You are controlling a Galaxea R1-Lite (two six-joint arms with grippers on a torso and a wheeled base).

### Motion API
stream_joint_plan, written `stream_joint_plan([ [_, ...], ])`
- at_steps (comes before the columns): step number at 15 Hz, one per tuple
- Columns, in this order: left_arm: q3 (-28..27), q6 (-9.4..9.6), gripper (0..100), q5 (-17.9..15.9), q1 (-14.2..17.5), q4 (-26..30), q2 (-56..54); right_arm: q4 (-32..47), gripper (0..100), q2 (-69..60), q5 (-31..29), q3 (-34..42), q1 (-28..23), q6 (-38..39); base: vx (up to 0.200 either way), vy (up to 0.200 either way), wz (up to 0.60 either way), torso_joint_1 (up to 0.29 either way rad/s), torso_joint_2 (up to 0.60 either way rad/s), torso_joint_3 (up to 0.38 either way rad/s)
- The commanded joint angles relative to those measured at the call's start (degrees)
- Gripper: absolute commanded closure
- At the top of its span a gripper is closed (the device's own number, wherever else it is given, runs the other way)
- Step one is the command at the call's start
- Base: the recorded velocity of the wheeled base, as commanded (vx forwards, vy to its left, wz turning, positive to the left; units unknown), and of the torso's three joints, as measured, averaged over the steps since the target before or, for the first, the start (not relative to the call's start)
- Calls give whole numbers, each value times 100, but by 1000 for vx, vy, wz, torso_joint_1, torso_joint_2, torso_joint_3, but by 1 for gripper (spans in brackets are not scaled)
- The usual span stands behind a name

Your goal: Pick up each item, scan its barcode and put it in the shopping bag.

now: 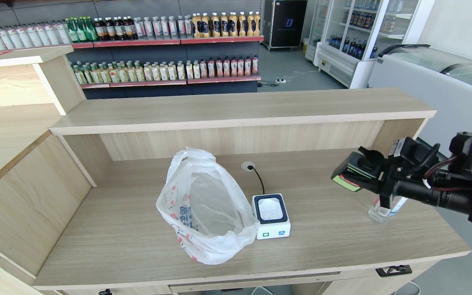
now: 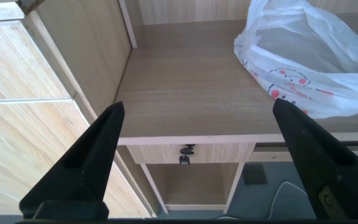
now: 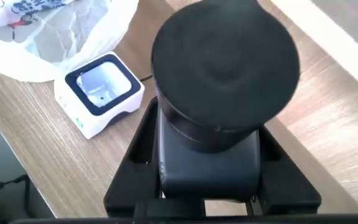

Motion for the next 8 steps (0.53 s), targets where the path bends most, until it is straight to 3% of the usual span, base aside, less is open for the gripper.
stream_joint_plan([
  [1, 0, 0, 0, 4, 2, 2, -2, 380, 100, -1104, -47, 258, 46, -1011, 0, 0, 0, 0, 0, 0],
  [2, 0, 0, 0, 4, 2, 2, -2, 530, 100, -1227, -153, 267, 55, -1486, 0, 0, 0, 0, 0, 0],
  [5, 0, 0, 0, 4, 2, 2, -2, 662, 100, -1465, -566, 223, 213, -3947, 0, 0, 0, 0, 0, 0],
  [8, 0, 0, 0, 4, 2, 2, -2, 697, 100, -1579, -627, 249, 495, -5010, 0, 0, 0, 0, 0, 0],
])
